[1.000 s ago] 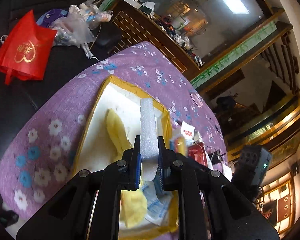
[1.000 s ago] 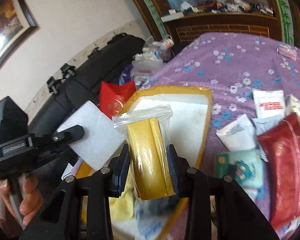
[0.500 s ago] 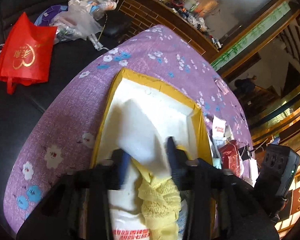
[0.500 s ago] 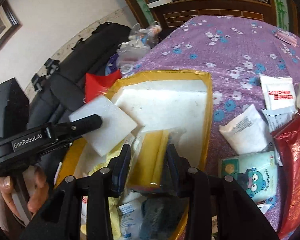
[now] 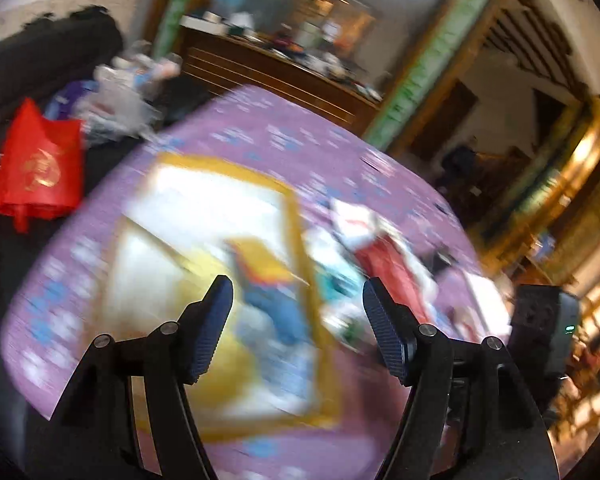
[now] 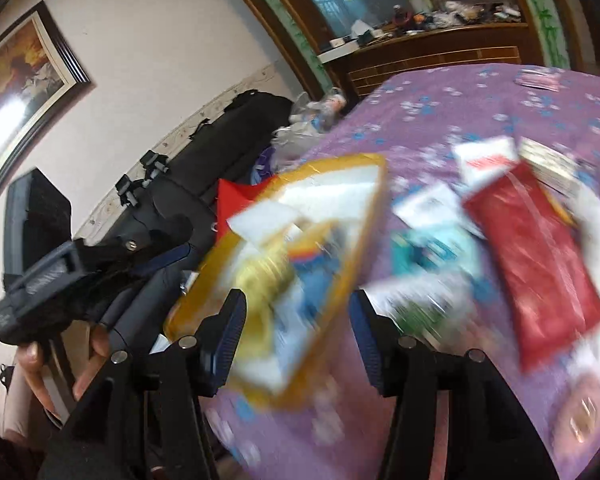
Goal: Organize soft objects
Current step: 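Carry foam strip and tape roll into the tray and open both tools, then grasp the red foil packet with left tool while right tool grasps the red-labelled tissue pack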
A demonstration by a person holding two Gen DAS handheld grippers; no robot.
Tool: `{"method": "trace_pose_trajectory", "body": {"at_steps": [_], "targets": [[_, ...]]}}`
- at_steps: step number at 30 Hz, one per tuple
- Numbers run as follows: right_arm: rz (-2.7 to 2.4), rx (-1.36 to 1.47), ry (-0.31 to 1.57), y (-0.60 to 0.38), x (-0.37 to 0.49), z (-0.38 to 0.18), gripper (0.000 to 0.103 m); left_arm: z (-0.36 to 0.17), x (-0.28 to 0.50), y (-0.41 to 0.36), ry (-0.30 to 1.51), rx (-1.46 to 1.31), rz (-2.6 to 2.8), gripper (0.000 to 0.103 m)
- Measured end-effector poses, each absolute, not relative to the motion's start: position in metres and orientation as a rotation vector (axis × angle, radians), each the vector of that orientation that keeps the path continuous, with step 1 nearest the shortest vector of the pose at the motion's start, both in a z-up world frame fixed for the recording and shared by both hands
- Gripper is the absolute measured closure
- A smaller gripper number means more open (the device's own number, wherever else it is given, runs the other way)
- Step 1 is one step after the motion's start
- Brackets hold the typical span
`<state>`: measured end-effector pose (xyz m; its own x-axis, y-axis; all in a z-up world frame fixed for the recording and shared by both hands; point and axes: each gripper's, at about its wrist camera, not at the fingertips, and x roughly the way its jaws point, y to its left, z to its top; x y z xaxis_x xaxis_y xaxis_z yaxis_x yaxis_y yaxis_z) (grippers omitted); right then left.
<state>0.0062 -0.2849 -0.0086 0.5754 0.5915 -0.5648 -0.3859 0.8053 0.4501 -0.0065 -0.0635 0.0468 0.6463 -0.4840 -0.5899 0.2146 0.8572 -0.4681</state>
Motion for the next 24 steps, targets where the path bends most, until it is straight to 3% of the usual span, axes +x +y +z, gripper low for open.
{"method": "trace_pose_trajectory", "body": {"at_steps": [5, 7, 10, 24], "targets": [[0.495, 0.332, 0.753, -0.337, -0.035, -0.019, 0.049, 0.033, -0.013, -0.138, 0.876, -0.320, -0.560, 0.035], [0.470, 0.349, 0.743, -0.357, -0.052, -0.023, 0.041, 0.028, -0.014, -0.162, 0.909, -0.296, -0.596, 0.035], [0.431, 0.354, 0.737, -0.380, -0.065, -0.027, 0.041, 0.017, -0.008, -0.192, 0.955, -0.271, -0.614, 0.035], [0.219, 0.381, 0.699, -0.494, -0.047, -0.015, 0.041, -0.012, 0.030, -0.227, 1.043, -0.303, -0.593, 0.035]]}}
